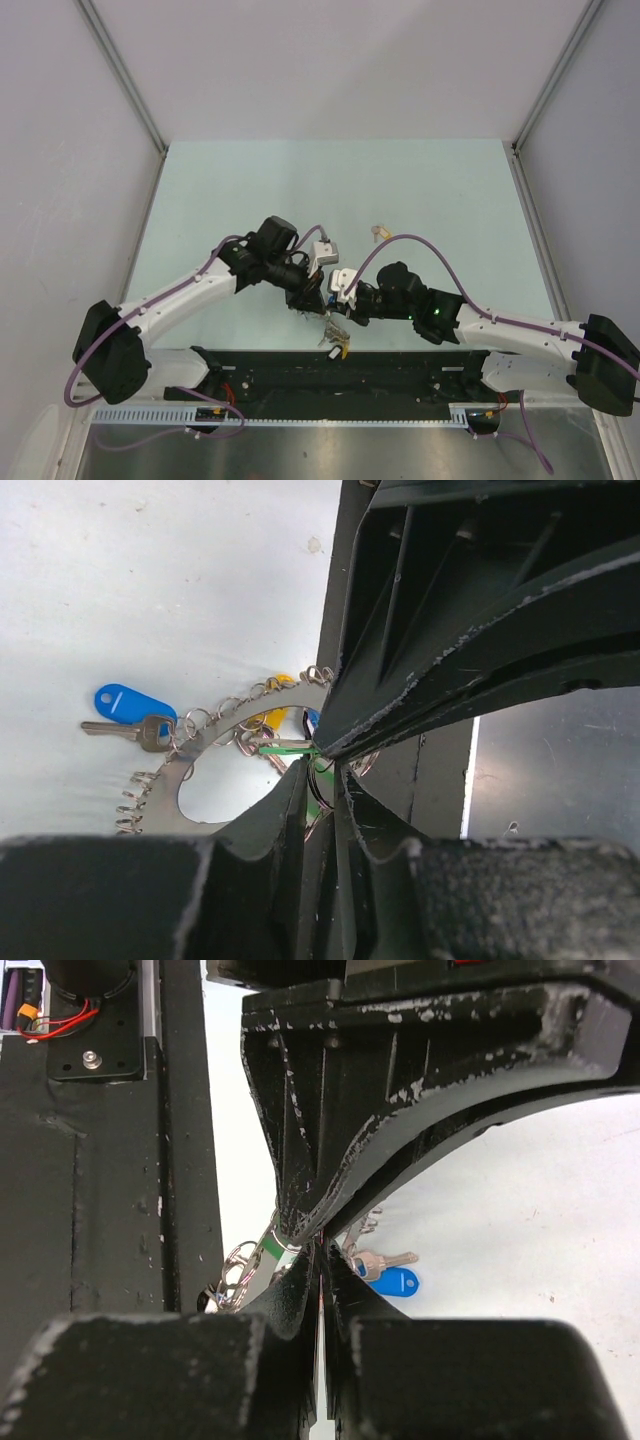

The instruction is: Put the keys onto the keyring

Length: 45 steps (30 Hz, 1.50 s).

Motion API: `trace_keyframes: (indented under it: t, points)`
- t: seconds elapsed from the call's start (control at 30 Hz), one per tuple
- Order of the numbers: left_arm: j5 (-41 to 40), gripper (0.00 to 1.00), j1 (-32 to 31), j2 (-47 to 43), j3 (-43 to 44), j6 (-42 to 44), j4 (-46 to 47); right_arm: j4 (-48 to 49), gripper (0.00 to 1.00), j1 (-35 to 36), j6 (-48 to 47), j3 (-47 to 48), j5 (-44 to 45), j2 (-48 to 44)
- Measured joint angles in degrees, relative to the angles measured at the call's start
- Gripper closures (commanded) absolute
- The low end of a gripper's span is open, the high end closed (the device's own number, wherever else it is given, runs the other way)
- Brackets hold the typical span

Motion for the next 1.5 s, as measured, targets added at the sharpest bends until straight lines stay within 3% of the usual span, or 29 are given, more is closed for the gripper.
trace_keyframes:
  t: [0.2, 0.53, 0.77, 1.17, 1.5]
  points:
    - [0.6, 1.0, 0.0, 0.2, 0.2, 0.0, -0.6, 0.1, 1.0, 0.1, 0.0, 0.0, 0.1, 0.0]
    - [0.7, 1.0, 0.7, -0.5, 2.1, 0.0, -1.5, 0.2, 1.0, -0.4, 0.0, 0.2, 1.3, -1.8]
    - [2.3, 1.0, 5.5, -2.8, 7.4, 0.1, -1.6, 2.3, 1.0, -3.5, 0.7, 3.7, 2.5, -3.0]
    - [7.3, 1.0, 10.4, -0.5, 8.4, 0.0, 7.2, 4.8, 1.0, -11.0, 3.2, 5.2, -0.5, -2.3]
    - [8.9, 1.0, 12.3, 1.5, 3.7, -3.5, 13.4, 4.3, 1.0, -11.5, 3.0, 4.9, -1.5, 1.1]
